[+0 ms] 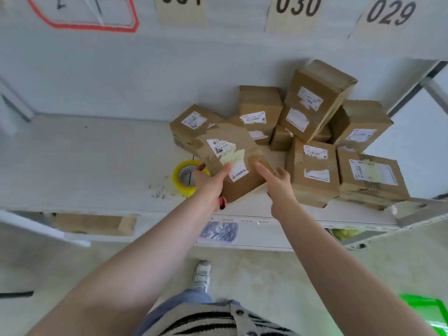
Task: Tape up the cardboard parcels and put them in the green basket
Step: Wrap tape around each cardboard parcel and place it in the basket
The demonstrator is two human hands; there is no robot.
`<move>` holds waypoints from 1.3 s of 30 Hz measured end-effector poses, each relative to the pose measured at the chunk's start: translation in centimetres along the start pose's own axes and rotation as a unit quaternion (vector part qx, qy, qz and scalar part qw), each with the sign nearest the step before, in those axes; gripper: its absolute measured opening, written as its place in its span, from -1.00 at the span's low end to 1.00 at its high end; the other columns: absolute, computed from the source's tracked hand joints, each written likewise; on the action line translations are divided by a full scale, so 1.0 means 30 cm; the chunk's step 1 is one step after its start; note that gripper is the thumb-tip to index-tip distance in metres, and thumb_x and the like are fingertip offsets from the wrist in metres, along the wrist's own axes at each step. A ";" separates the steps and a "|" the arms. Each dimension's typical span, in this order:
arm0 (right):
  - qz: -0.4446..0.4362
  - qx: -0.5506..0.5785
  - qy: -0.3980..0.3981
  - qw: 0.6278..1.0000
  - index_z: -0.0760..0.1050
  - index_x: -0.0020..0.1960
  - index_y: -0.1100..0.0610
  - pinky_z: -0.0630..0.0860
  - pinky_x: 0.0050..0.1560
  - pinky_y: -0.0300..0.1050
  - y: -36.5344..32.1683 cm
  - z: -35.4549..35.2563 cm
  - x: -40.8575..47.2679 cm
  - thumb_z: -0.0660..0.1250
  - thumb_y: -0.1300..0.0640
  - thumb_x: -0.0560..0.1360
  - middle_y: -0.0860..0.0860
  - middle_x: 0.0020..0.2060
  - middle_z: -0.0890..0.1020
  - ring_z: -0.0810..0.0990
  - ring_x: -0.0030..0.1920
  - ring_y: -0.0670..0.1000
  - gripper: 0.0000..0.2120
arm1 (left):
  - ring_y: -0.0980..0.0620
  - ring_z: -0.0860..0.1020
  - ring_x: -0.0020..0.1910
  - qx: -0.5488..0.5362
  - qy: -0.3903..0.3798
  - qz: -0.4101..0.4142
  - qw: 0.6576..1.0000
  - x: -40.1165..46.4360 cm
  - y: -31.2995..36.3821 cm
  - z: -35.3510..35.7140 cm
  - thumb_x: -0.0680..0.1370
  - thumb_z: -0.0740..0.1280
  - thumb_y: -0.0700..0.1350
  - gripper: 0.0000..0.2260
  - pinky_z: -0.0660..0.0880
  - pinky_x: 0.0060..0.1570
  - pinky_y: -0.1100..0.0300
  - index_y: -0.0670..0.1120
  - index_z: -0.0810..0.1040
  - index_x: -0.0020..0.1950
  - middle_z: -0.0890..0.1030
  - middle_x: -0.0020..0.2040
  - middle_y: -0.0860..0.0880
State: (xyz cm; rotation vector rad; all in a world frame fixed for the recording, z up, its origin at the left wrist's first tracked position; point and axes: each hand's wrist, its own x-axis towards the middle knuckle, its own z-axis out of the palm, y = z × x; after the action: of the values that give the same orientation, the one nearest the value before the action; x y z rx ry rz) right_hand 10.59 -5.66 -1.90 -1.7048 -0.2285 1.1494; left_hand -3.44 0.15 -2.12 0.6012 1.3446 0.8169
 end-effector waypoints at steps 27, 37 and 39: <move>-0.159 -0.077 -0.125 0.976 0.33 0.17 -0.03 0.49 -0.36 -0.38 0.113 1.082 -0.204 0.54 -0.06 0.39 -0.09 -0.04 0.56 0.61 -0.26 -0.29 -0.50 | -0.08 0.26 0.52 0.206 -0.085 0.006 0.975 0.344 0.567 -0.920 0.20 0.45 0.48 0.09 0.30 0.43 -0.13 0.12 0.07 0.59 0.24 0.57 0.00; -0.006 -0.042 -0.095 0.995 0.41 0.36 -0.02 0.34 0.39 0.11 0.062 1.106 -0.172 0.32 -0.40 0.39 0.10 0.31 0.48 0.44 0.32 0.13 -0.33 | -0.15 0.60 0.22 0.037 -0.254 -0.050 0.965 0.485 0.577 -1.053 0.50 0.41 0.07 -0.61 0.55 0.19 -0.10 -0.07 0.57 0.27 0.63 0.24 -0.16; 0.050 -0.036 -0.136 0.989 0.39 0.41 -0.03 0.32 0.39 0.07 0.066 1.093 -0.149 0.21 -0.43 0.44 0.08 0.28 0.49 0.46 0.30 0.12 -0.31 | -0.11 0.65 0.14 -0.039 -0.301 -0.067 0.951 0.492 0.575 -1.065 0.47 0.41 0.06 -0.66 0.62 0.01 -0.01 -0.08 0.66 0.16 0.66 0.17 -0.14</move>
State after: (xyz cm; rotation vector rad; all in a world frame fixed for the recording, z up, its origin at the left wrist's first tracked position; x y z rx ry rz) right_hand -17.82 11.41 -1.64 -1.6342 -0.3608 1.4643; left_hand -37.36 19.80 -2.18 0.6254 0.7793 0.5114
